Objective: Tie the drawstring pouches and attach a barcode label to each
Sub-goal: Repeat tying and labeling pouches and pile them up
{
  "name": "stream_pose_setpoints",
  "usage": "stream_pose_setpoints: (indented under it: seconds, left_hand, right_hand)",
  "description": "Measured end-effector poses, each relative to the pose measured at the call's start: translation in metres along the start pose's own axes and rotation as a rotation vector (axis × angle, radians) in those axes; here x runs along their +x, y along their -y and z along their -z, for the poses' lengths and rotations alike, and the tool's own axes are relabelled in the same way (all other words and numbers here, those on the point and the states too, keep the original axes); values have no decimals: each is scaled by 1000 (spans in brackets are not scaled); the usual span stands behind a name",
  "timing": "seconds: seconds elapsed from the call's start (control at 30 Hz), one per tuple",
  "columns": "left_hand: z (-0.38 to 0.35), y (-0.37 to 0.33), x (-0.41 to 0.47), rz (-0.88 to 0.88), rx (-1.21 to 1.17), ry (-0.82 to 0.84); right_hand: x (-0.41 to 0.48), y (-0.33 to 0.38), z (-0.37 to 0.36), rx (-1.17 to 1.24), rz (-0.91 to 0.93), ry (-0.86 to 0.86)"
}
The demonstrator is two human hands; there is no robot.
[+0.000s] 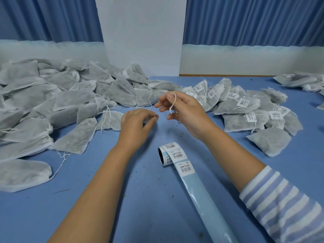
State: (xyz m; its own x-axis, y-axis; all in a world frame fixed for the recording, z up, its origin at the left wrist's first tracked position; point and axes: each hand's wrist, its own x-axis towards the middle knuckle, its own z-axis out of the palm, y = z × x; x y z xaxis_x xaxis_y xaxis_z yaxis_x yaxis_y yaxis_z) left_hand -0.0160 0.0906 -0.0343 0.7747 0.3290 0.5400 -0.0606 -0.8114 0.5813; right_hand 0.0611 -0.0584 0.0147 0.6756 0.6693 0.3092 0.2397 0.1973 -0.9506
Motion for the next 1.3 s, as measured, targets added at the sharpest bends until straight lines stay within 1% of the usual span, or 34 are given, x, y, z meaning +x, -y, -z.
stream_pose_setpoints:
  seconds: [0.13, 0.23, 0.3, 0.37, 0.4, 0.53, 0.67, 0.77, 0.93, 1.0, 1.07, 1.13, 1.17, 1.2, 1.3]
  left_hand:
    - [11, -2, 1, 11, -20, -117]
    - [18, -9, 0, -9, -127, -178]
    - [22, -14, 0, -39, -203, -185]
    - [23, -19, 0, -76, -214, -154]
    - [23, -21, 0, -85, -202, -132]
    - [18, -23, 0, -90, -189, -112]
    - [21, -20, 2, 28, -368, -128]
    - [22, -17, 3, 96, -431, -113]
    - [23, -19, 4, 186, -411, -32]
    - [24, -20, 5, 226, -422, 29]
    - [24, -22, 4, 262, -408, 68]
    - [24, -23, 4, 282, -353, 58]
    - [25, -23, 4, 291, -324, 44]
    - [27, -23, 4, 294, -305, 36]
    - [29, -22, 4, 291, -297, 39]
  right_hand:
    - [3, 3, 4, 242, -42, -13]
    - [6, 4, 8, 435, -99, -44]
    - [6, 3, 10, 462, -153, -77]
    - [5, 3, 9, 397, -190, -85]
    - [5, 2, 8, 325, -194, -82]
    - [0, -3, 1, -41, -127, -59]
    - [-3, -7, -2, -179, -35, 22]
    - [-1, -7, 0, -323, 60, -4]
    - [2, -12, 8, -648, 208, -91]
    - [1, -14, 7, -696, 258, -132]
    - [-5, -19, -3, -667, 281, -236]
    - [-16, -27, -19, -621, 310, -387]
    - [-21, -29, -26, -615, 326, -413]
    - [-26, -32, -33, -630, 338, -394]
    - [-33, -37, -41, -736, 326, -257]
